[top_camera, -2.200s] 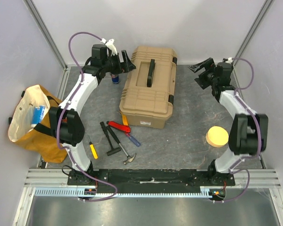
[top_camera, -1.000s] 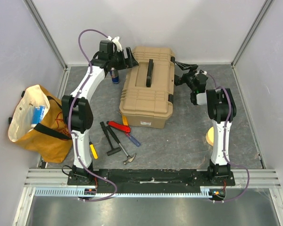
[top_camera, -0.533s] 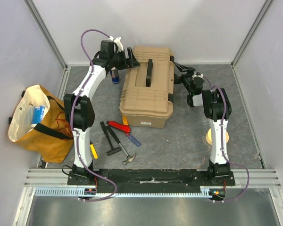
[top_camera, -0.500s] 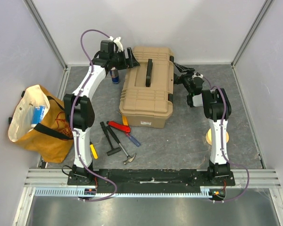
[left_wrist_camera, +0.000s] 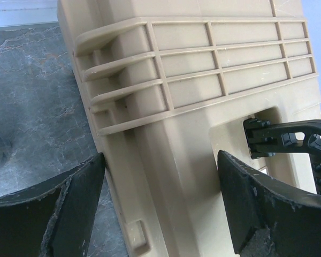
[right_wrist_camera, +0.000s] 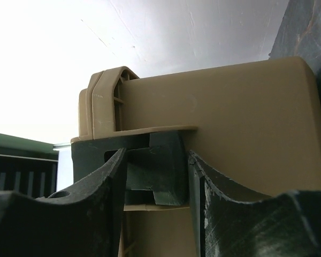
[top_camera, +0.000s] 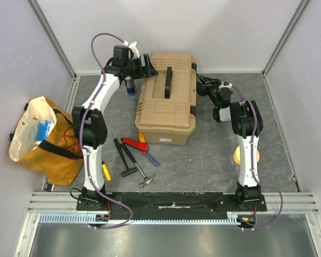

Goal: Pack the tool kit

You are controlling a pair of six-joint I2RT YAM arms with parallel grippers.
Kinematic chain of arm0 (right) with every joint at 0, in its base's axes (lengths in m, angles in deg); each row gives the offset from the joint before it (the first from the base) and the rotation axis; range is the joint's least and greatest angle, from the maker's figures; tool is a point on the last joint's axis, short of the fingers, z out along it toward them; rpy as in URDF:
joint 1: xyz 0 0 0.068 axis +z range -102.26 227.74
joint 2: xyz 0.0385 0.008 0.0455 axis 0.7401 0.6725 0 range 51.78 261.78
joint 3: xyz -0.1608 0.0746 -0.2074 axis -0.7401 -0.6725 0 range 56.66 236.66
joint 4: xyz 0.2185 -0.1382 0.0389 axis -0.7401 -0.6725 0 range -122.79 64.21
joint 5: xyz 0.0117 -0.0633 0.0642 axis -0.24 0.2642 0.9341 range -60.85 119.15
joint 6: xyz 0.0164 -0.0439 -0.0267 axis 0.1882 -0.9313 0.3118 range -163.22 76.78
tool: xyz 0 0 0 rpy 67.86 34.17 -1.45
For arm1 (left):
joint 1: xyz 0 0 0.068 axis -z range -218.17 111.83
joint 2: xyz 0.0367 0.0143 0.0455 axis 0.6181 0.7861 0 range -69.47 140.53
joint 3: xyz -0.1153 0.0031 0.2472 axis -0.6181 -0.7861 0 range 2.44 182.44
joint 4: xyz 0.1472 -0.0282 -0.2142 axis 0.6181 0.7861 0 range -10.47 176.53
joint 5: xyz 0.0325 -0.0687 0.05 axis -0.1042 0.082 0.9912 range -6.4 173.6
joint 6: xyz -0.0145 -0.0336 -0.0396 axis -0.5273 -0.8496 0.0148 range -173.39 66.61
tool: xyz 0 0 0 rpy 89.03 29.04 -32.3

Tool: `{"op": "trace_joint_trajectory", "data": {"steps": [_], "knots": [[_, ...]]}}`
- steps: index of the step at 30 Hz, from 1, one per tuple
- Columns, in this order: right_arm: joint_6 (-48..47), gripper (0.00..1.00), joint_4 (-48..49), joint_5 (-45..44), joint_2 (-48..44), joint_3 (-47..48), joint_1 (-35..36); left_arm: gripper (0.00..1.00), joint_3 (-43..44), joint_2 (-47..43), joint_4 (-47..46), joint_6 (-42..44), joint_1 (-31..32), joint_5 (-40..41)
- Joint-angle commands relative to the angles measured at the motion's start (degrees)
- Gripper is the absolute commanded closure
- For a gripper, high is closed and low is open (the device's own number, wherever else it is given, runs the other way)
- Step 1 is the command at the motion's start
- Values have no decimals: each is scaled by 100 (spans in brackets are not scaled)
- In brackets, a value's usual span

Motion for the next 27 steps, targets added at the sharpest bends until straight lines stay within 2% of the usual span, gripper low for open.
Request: {"op": "trace_joint_trajectory", "data": {"steps": [1,4,7,10,15,17,19,20,24,27], "knots": [[-734,71,723,614,-800,50,176,12,-5,366,634,609,166,64],[-1173,76,-189,658,-1081,-47,167,12,-4,357,696,582,184,258],[-1963,78,-1812,684,-1433,40,158,13,-5,322,740,530,184,477],[-2904,77,-3563,500,-1714,269,158,14,-13,287,775,459,184,688],[-3784,72,-5463,9,-1978,568,141,14,-22,181,784,310,184,952],[-4126,67,-5973,-263,-2154,629,132,15,4,146,784,266,175,988],[-4364,56,-6344,-536,-2329,700,123,15,4,111,784,196,175,1066],[-4435,50,-6311,-624,-2452,639,114,16,4,85,784,169,184,1084],[-4611,39,-6117,-678,-2743,551,79,16,13,23,784,151,175,1023],[-4777,23,-6134,-774,-2893,568,70,16,13,-12,784,160,166,997]]}}
